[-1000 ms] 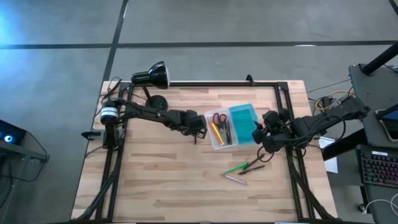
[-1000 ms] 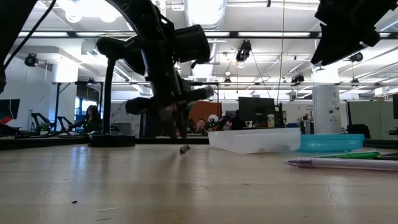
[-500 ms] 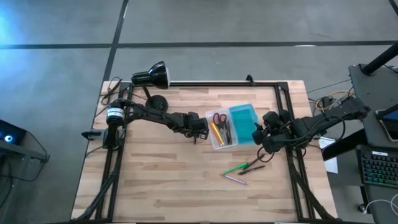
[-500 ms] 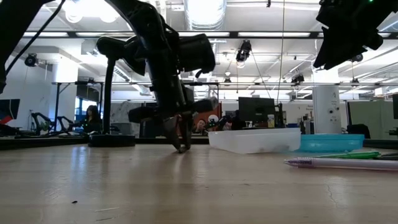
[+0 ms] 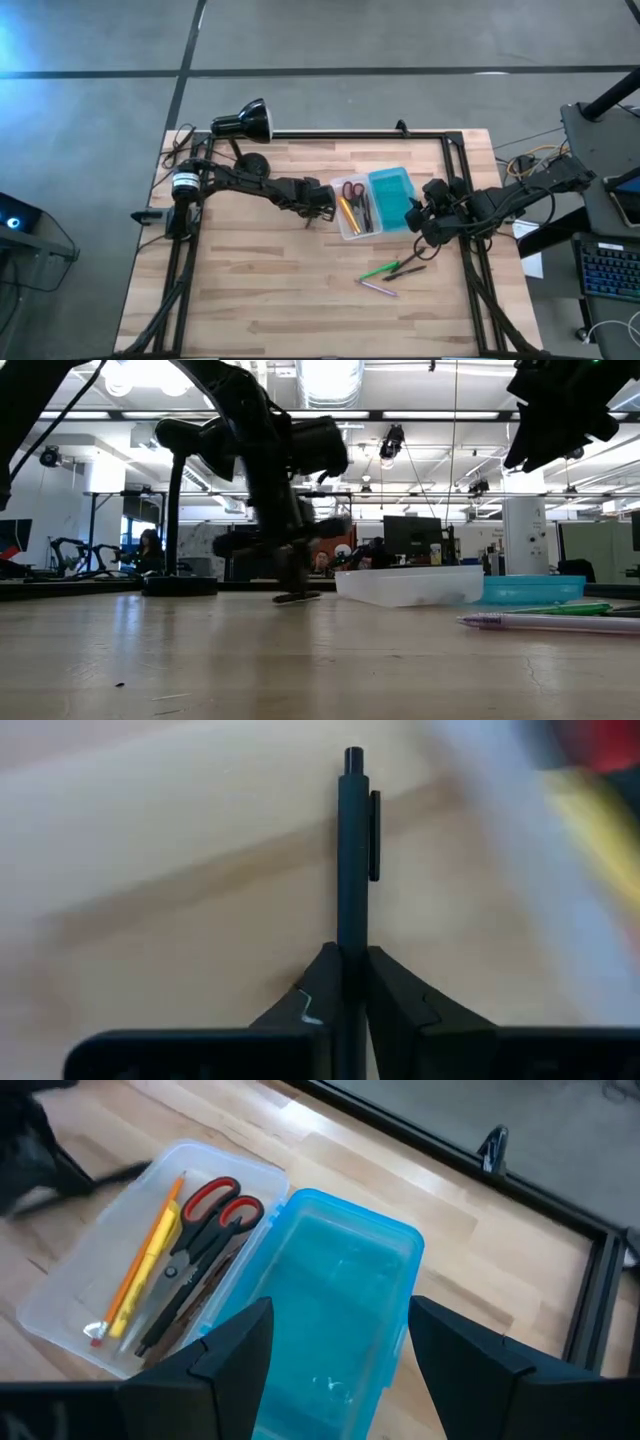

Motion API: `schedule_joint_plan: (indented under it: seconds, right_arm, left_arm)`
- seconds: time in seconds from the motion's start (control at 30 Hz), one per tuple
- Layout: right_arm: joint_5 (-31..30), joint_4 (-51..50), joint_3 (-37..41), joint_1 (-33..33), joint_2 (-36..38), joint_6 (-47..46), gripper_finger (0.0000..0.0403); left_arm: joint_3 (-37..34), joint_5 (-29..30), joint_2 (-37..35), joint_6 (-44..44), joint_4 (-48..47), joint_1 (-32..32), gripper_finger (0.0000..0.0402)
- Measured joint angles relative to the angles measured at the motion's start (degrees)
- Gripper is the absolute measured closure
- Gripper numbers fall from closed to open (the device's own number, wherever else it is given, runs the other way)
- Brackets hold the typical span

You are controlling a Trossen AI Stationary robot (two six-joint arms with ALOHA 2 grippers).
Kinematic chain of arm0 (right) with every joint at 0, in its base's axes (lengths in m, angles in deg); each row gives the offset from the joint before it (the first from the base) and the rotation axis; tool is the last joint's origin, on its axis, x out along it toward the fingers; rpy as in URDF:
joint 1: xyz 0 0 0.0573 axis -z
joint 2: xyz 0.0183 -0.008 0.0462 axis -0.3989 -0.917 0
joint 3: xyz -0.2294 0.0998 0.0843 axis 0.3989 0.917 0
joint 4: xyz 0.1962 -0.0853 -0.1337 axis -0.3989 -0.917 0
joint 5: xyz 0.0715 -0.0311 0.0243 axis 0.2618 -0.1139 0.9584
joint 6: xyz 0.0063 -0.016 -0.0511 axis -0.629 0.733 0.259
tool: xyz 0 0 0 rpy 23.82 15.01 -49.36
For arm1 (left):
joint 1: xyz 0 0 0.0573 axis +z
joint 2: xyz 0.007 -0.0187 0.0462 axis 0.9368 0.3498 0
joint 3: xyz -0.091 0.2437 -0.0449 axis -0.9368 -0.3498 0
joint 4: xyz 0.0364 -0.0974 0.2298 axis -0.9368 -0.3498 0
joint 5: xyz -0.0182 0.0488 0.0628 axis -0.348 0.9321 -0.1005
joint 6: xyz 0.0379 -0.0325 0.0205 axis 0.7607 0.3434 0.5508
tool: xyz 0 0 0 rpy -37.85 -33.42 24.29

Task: Pick & place school supplies into a supply box
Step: Put the black pen into the blue supply box

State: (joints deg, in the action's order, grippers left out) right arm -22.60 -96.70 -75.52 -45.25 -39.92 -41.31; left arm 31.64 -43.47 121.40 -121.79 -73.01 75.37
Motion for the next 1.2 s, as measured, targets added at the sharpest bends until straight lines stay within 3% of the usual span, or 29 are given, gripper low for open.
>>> schedule_joint_plan:
  seconds: [0.13, 0.3, 0.4, 0.57, 0.7, 0.83, 1.0, 1.2]
  right_arm:
    - [-0.54, -2.82, -0.02, 0.00, 0.16, -7.61, 0.0179]
    - [-1.48, -10.53, -0.02, 0.00, 0.39, -20.00, 0.0179]
    - [-1.57, -10.52, -0.02, 0.00, 1.19, -19.37, 0.0179]
    - [0.83, -9.53, -1.01, 0.00, 1.52, -10.28, 0.0179]
    - [9.82, -9.48, -1.58, -0.40, 1.37, 4.86, 0.0179]
    - [17.31, -9.50, -1.66, -2.35, 1.47, 13.21, 0.0179]
    - [24.47, -9.31, -1.63, -6.48, 1.36, 20.98, 0.0179]
    - [30.03, -4.02, 0.41, -15.38, 0.65, 36.88, 0.0179]
  left_arm:
    - [1.37, 1.12, -4.59, -3.56, 3.02, -0.64, 0.0390]
    - [1.59, 3.68, -8.32, -7.04, 19.72, -1.74, 0.0390]
    - [3.26, 3.85, -6.52, -8.61, 24.29, -1.98, 0.0390]
    - [7.85, 3.89, 1.17, -9.41, 25.00, -1.33, 0.0382]
    - [13.19, 3.00, 6.45, -6.57, 22.34, -1.59, 0.0343]
    - [18.05, -0.70, 9.53, -3.17, 13.38, -1.55, 0.0312]
    - [21.19, -0.76, 7.71, 2.86, 4.22, -2.33, 0.0303]
    - [20.63, 4.46, 0.87, 12.25, 3.63, -7.14, 0.0302]
